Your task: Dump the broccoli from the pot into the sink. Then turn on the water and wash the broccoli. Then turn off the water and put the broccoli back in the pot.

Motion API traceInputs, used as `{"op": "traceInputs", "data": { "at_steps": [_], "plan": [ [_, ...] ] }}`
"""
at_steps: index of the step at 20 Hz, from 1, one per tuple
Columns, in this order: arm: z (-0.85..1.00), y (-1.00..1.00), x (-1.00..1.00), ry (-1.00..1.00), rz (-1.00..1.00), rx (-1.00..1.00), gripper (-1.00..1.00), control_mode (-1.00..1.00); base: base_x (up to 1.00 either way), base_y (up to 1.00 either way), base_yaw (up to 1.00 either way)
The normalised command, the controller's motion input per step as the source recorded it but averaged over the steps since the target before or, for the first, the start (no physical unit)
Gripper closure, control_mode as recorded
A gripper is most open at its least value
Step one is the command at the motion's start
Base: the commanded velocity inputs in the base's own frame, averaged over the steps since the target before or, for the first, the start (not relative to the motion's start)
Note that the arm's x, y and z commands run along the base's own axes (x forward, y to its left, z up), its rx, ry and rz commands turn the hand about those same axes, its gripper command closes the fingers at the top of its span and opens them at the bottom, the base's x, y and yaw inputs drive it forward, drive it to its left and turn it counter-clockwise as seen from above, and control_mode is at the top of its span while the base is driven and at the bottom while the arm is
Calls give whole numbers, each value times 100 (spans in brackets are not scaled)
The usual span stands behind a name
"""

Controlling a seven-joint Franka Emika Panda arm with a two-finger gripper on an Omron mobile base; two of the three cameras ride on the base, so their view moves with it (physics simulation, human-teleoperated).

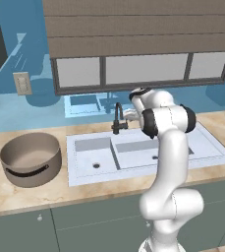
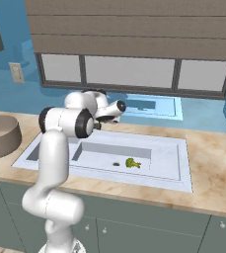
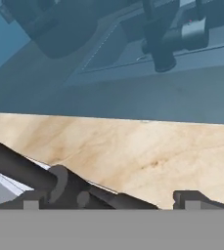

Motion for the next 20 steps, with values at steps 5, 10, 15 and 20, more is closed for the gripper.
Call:
{"op": "traceInputs", "data": {
  "at_steps": [5, 10, 15, 20],
  "plan": [
    [-20, 0, 25, 0, -6, 0, -100, -100, 0, 0, 0],
    [-24, 0, 33, 2, -6, 0, -100, -100, 0, 0, 0],
    [-28, -2, 29, 4, -6, 0, -100, -100, 0, 0, 0],
    [-37, -1, 14, 6, -5, 0, 100, -100, 0, 0, 0]
  ]
}}
